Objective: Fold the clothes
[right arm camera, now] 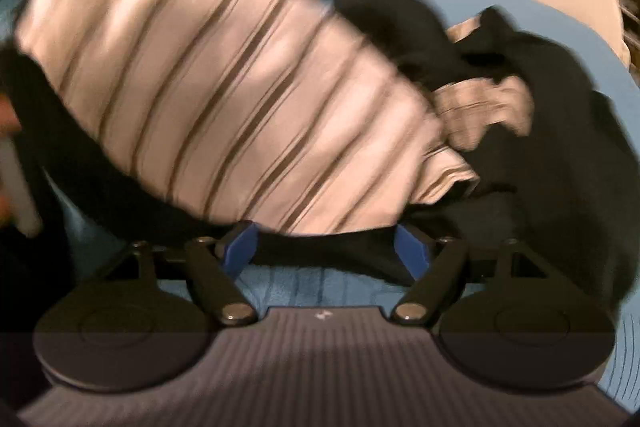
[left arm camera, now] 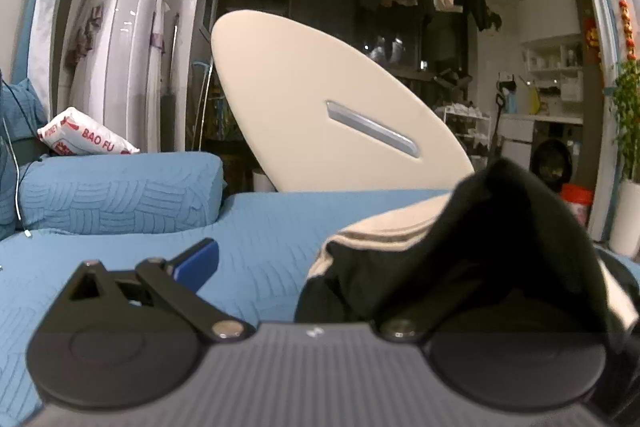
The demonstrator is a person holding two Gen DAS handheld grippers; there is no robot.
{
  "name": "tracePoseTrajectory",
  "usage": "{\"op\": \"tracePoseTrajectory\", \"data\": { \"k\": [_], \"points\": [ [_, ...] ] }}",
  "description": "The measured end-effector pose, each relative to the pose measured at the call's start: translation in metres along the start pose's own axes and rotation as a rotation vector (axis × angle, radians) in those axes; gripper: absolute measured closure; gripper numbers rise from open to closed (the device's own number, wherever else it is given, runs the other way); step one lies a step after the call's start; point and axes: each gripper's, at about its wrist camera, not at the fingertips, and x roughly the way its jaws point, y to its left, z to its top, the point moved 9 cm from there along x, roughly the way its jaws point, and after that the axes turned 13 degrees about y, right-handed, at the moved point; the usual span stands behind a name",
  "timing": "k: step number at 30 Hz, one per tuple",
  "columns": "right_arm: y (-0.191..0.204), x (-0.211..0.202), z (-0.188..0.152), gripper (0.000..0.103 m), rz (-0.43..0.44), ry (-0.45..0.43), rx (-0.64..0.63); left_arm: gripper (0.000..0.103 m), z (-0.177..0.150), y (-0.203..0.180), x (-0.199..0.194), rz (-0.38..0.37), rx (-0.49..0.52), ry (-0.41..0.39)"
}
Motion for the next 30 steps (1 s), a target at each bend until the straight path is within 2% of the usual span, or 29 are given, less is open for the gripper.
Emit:
{"op": "tracePoseTrajectory", "data": {
  "k": [1,3,5,6,8,14,16,20,24,26,28,30],
  "points": [
    [0.004,0.009,0.002,0.01,-0.043,0.002,-0.037,0.0,-0.001,0.0,0.0,-0.001,0.002,0.003],
    [0.005,0.009,0.009,0.01,-0.06,-0.006,-0.037,0.0,-0.002,0.001,0.0,-0.006,-0.014,0.009],
    [0.0,0.005,0.016,0.052,-0.044,0.003,-0.006,0.0,-0.002,0.001,0.002,-0.01,-0.025,0.015],
    [-0.01,-0.005,0.02,0.089,-0.055,-0.032,0.045,0.0,-0.003,0.002,0.004,-0.016,-0.039,0.024],
    [-0.038,-0.032,0.027,0.091,-0.09,-0.126,0.17,0.0,-0.003,0.003,0.004,-0.033,-0.049,0.026],
    [-0.076,-0.103,0.035,0.093,-0.069,-0.33,0.323,0.0,-0.003,-0.014,-0.001,-0.1,-0.012,0.004],
    [-0.079,-0.133,0.038,0.093,-0.056,-0.417,0.341,0.0,-0.001,-0.034,-0.016,-0.195,0.052,-0.065],
    [-0.069,-0.157,0.045,0.093,-0.067,-0.456,0.332,0.0,-0.005,-0.061,-0.037,-0.291,0.174,-0.147],
    [-0.039,-0.169,0.054,0.093,-0.084,-0.474,0.242,0.0,-0.018,-0.074,-0.03,-0.358,0.212,-0.08],
    [-0.003,-0.183,0.058,0.093,-0.027,-0.521,0.117,0.0,-0.024,-0.08,-0.025,-0.376,0.234,-0.042],
    [0.03,-0.195,0.06,0.093,0.037,-0.56,0.0,0.001,-0.031,-0.084,-0.018,-0.363,0.265,0.003],
    [0.054,-0.203,0.059,0.095,0.096,-0.581,-0.086,0.013,-0.04,-0.083,-0.004,-0.36,0.262,0.113]
  ]
}}
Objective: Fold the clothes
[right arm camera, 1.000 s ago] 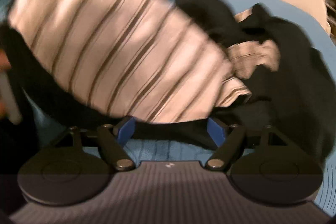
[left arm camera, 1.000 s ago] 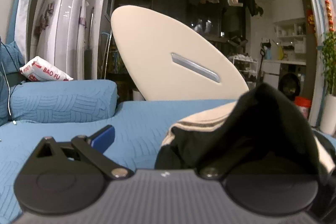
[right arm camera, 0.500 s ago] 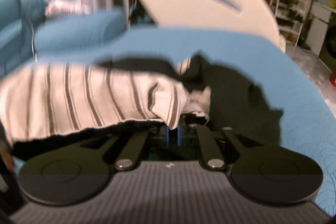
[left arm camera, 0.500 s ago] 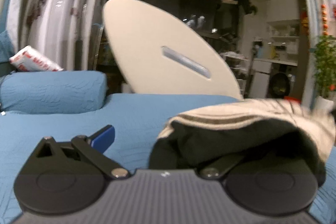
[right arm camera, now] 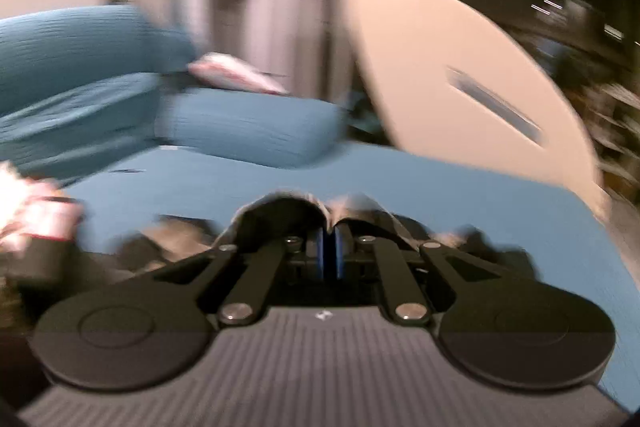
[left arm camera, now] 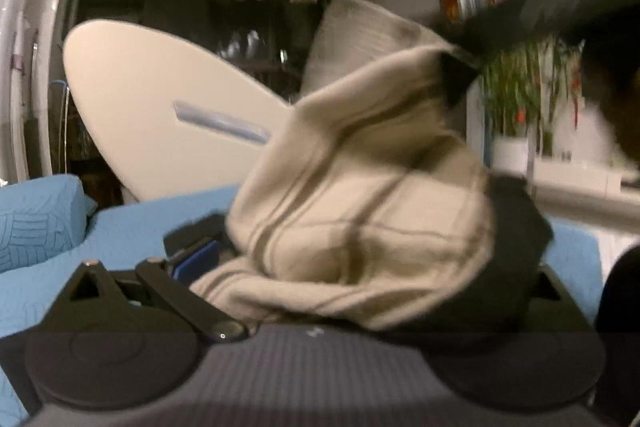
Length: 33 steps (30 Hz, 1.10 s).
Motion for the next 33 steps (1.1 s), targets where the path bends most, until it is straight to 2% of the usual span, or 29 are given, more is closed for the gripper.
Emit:
{"op": "tracePoseTrajectory", "data": {
  "k": [1,2,4,5,6,8,9,10,11,13,15,17,20,21,22,23,24,27,31,33],
  "points": [
    [0.01,-0.001,0.001,0.094,0.028,0.001,-0.029,0.033,-0.004,0.003,0.006,-0.005,-0.015,0.051],
    [0.02,-0.002,0.001,0.094,0.052,0.007,-0.058,0.057,-0.006,0.011,0.01,-0.004,-0.057,0.089],
    [0.032,-0.006,0.001,0.094,0.077,0.001,-0.084,0.081,-0.01,0.026,0.014,0.004,-0.126,0.134],
    [0.032,-0.007,0.001,0.094,0.066,-0.005,-0.086,0.085,-0.011,0.033,0.015,0.013,-0.158,0.144],
    [0.023,-0.008,0.001,0.091,0.018,-0.013,-0.064,0.086,-0.013,0.045,0.014,0.036,-0.209,0.144],
    [-0.002,-0.005,-0.006,0.067,-0.099,-0.009,0.004,0.086,-0.017,0.068,0.011,0.084,-0.313,0.142],
    [-0.018,0.0,-0.014,0.038,-0.158,0.01,0.047,0.086,-0.021,0.084,0.006,0.127,-0.384,0.124],
    [-0.034,0.003,-0.023,0.016,-0.216,0.03,0.09,0.084,-0.022,0.092,0.003,0.156,-0.41,0.114],
    [-0.044,0.008,-0.031,0.015,-0.249,0.056,0.114,0.082,-0.024,0.098,0.0,0.183,-0.436,0.103],
    [-0.068,0.034,-0.071,0.017,-0.318,0.237,0.151,0.078,-0.023,0.106,-0.008,0.212,-0.471,0.068],
    [-0.086,0.057,-0.116,0.017,-0.35,0.434,0.186,0.075,-0.021,0.111,-0.015,0.221,-0.491,0.035],
    [-0.088,0.072,-0.145,0.017,-0.294,0.513,0.259,0.073,-0.016,0.113,-0.02,0.222,-0.48,0.01],
    [-0.083,0.097,-0.164,0.019,-0.228,0.576,0.304,0.072,-0.006,0.113,-0.026,0.225,-0.45,-0.022],
    [-0.083,0.103,-0.161,0.036,-0.239,0.575,0.288,0.072,-0.003,0.112,-0.026,0.222,-0.445,-0.033],
    [-0.084,0.107,-0.154,0.077,-0.26,0.565,0.263,0.071,0.001,0.111,-0.027,0.22,-0.44,-0.044],
    [-0.09,0.105,-0.144,0.095,-0.28,0.539,0.271,0.07,0.004,0.109,-0.028,0.218,-0.436,-0.054],
    [-0.097,0.102,-0.132,0.095,-0.3,0.507,0.288,0.069,0.004,0.11,-0.029,0.221,-0.44,-0.061],
    [-0.11,0.066,-0.094,0.095,-0.334,0.336,0.326,0.066,0.01,0.114,-0.023,0.234,-0.467,-0.076],
    [-0.128,0.006,-0.048,0.096,-0.386,0.1,0.359,0.061,0.014,0.118,-0.03,0.247,-0.483,-0.097],
    [-0.144,-0.029,-0.035,0.096,-0.429,0.007,0.385,0.06,0.015,0.119,-0.034,0.259,-0.484,-0.106]
  ]
}}
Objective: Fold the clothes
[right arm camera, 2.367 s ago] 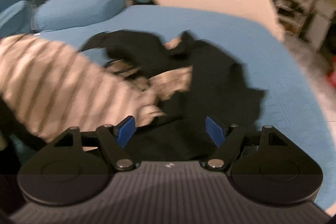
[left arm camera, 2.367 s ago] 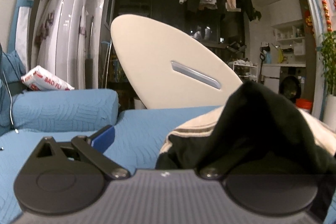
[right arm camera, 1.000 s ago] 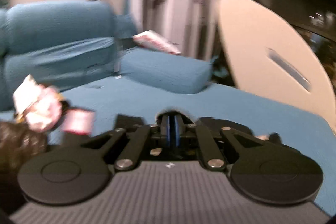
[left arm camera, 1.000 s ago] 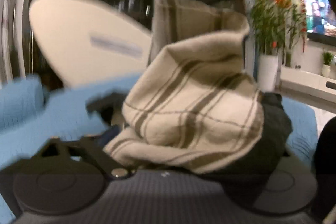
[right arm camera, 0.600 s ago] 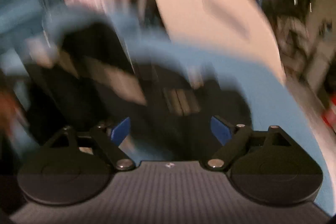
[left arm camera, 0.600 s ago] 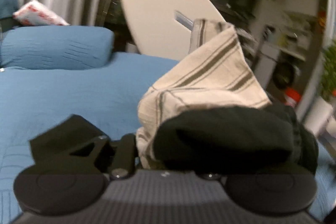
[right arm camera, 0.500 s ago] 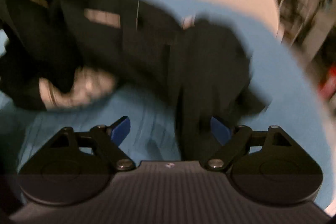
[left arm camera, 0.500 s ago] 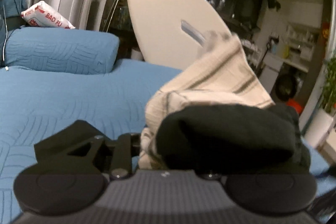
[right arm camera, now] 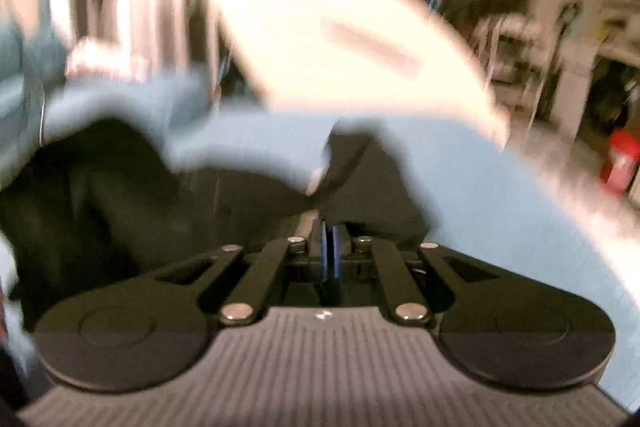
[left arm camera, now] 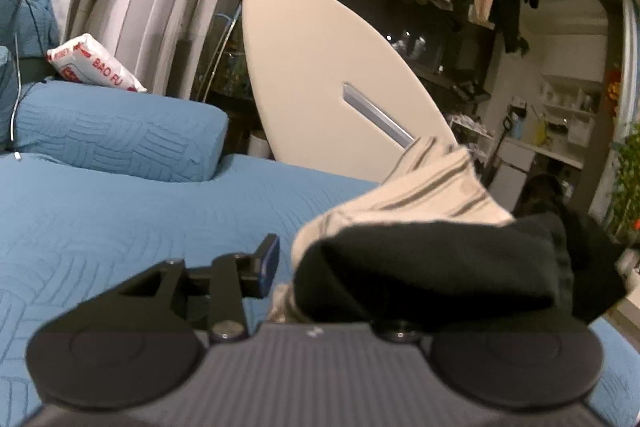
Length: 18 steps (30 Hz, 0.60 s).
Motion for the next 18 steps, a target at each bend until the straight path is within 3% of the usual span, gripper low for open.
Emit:
{"op": "tracePoseTrajectory", "data": {
  "k": [4,10,14,18],
  "points": [
    [-0.049,-0.047,0.031,0.096,-0.056,-0.143,0.082,0.051,0.001,0.001,-0.006,0.027,0.004,-0.016],
    [-0.089,-0.038,0.0,0.094,-0.219,-0.038,0.152,0.049,0.002,0.004,-0.013,0.038,-0.01,-0.033],
    [-0.12,-0.038,-0.017,0.097,-0.186,-0.024,0.313,0.048,0.004,0.005,-0.015,0.025,-0.026,-0.032],
    [-0.143,-0.049,-0.007,0.096,-0.303,-0.042,0.228,0.041,0.018,0.024,-0.03,0.098,-0.051,-0.1]
  ]
}}
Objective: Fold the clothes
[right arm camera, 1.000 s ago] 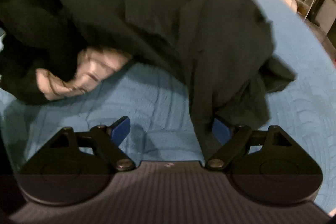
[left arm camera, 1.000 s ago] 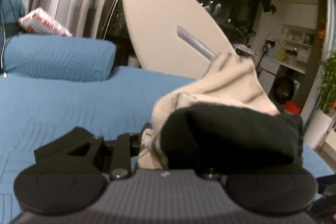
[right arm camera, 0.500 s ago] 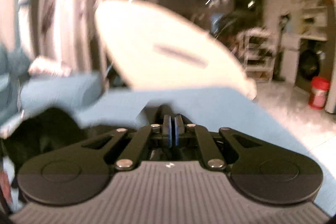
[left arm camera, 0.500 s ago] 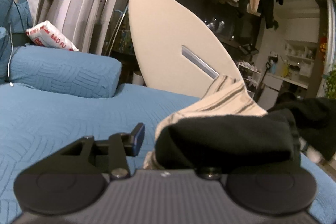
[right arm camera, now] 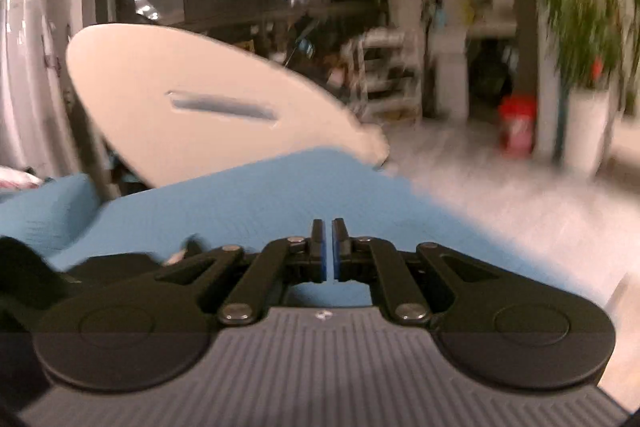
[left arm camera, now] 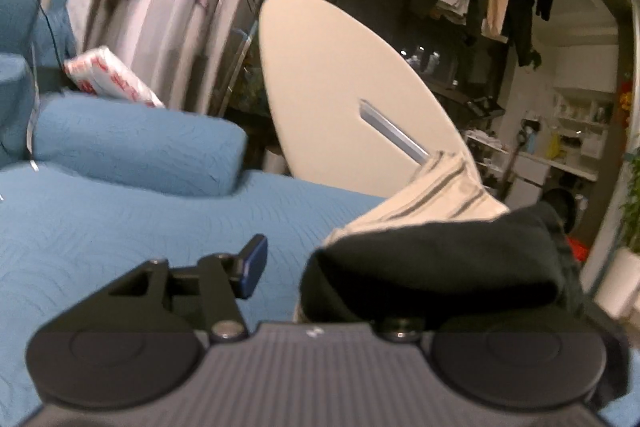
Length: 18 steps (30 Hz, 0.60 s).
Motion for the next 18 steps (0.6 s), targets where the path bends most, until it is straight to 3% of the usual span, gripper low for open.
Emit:
{"op": "tracePoseTrajectory", "data": {
  "k": [2,4,5,6,7,8,9,11,12,14,18],
  "points": [
    [-0.023,0.008,0.014,0.094,-0.094,0.045,-0.063,0.04,0.01,0.025,-0.006,0.043,-0.116,-0.014],
    [-0.029,0.02,0.007,0.089,-0.095,0.127,-0.1,0.045,0.021,0.051,-0.015,0.106,-0.217,-0.024],
    [-0.028,0.022,0.001,0.086,-0.086,0.154,-0.111,0.047,0.03,0.055,-0.026,0.115,-0.219,-0.054],
    [-0.021,0.024,-0.009,0.074,-0.038,0.174,-0.112,0.048,0.039,0.059,-0.036,0.123,-0.216,-0.083],
    [-0.011,0.027,-0.022,0.061,0.023,0.194,-0.11,0.048,0.048,0.056,-0.049,0.111,-0.169,-0.115],
    [-0.001,0.029,-0.034,0.053,0.084,0.213,-0.107,0.048,0.055,0.048,-0.06,0.075,-0.111,-0.125],
    [0.008,0.031,-0.046,0.04,0.145,0.233,-0.105,0.048,0.053,0.034,-0.066,-0.023,-0.048,-0.087],
    [0.041,0.042,-0.084,0.035,0.286,0.324,-0.095,0.043,0.046,0.007,-0.08,-0.222,0.076,0.002],
    [0.053,0.047,-0.094,0.035,0.305,0.343,-0.128,0.043,0.031,-0.009,-0.079,-0.356,0.114,0.137],
    [0.071,0.058,-0.109,0.035,0.313,0.358,-0.204,0.045,-0.001,-0.032,-0.083,-0.598,0.069,0.396],
    [0.09,0.097,-0.125,0.035,0.268,0.374,-0.369,0.043,-0.017,-0.047,-0.108,-0.692,0.048,0.479]
  ]
}}
